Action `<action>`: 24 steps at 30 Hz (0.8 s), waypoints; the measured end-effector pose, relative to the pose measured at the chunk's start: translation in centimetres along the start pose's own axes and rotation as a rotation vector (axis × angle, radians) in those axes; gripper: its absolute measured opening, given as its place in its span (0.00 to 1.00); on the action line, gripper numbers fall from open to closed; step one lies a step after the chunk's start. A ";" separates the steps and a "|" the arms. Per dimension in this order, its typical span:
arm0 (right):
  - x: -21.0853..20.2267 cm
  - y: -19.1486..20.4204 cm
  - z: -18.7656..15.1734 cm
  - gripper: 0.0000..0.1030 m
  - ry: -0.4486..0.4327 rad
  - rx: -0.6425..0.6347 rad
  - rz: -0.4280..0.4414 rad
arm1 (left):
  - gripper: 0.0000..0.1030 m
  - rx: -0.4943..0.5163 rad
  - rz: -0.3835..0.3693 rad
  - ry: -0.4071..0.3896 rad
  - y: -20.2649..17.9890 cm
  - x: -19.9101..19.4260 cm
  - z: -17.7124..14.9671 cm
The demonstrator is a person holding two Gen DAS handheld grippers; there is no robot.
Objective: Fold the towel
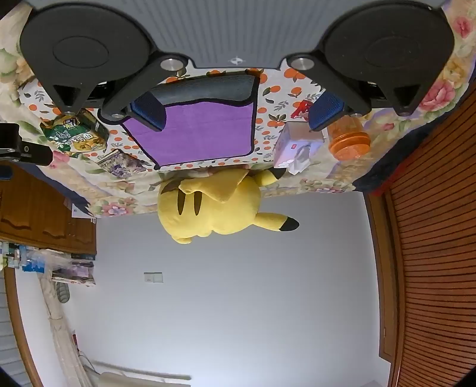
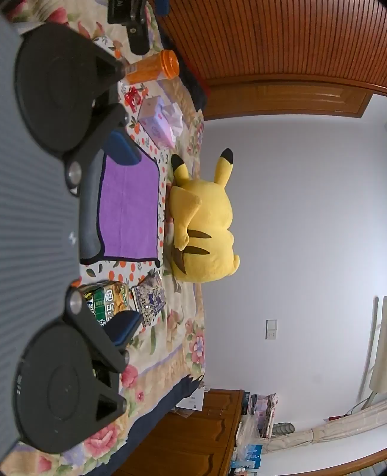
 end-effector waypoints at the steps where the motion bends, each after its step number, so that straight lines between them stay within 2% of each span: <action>1: 0.0 0.0 0.0 1.00 0.001 0.000 0.000 | 1.00 0.000 -0.001 0.001 0.0 0.0 0.0; 24: 0.1 -0.2 0.1 1.00 -0.003 0.000 0.001 | 1.00 0.003 0.001 -0.001 0.0 0.0 0.0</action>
Point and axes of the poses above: each gripper's, at about its wrist camera, not at the fingertips, and x roughly the way its jaws point, y to its left, z to its top, the point moved 10 cm from there along x, roughly the way its jaws point, and after that the axes turned 13 degrees about -z, right-handed, at the moved point
